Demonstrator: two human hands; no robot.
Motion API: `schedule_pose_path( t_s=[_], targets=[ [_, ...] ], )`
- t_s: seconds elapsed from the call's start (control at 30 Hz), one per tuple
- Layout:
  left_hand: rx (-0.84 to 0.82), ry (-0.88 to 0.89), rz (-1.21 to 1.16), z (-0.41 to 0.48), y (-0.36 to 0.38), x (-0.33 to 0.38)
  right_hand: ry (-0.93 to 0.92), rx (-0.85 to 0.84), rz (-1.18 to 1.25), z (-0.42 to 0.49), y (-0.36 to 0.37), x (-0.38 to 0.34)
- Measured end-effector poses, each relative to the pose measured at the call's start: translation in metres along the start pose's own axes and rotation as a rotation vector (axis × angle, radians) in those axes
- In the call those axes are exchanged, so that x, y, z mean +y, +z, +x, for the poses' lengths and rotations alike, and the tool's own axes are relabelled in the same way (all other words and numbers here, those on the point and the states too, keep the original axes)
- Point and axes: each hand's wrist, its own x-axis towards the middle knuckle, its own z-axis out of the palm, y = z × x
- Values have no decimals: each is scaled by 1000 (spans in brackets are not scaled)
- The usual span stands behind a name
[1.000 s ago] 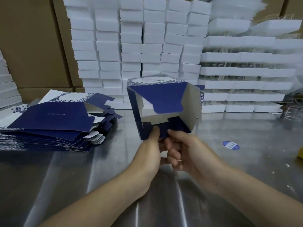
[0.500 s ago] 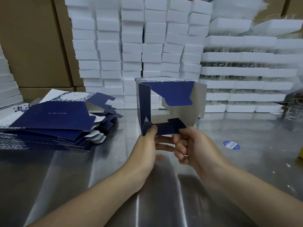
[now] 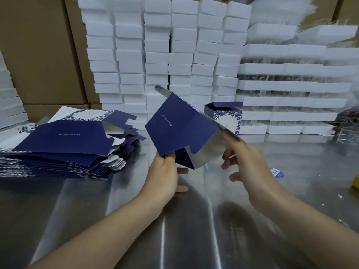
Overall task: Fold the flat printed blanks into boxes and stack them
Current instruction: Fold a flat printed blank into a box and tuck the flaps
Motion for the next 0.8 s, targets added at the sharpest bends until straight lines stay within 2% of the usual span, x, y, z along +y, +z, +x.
schedule_pose_path(
  t_s=[0.17,0.27,0.43,0.57,0.7,0.8],
  targets=[
    [-41,37,98,0,-1,-3,-84,-66,68,-3,0,-1],
    [-47,53,99,-4,0,-1,-112,-39,75,-4,0,2],
    [-125,179,128,-11,3,0,51,14,103,-2,-1,12],
    [-115,257,108,-14,1,4,209,40,125,0,-1,14],
    [-95,320,86,-17,0,6,214,22,80,-1,1,18],
    [-153,306,95,-19,2,8,150,-19,233,-8,1,13]
  ],
)
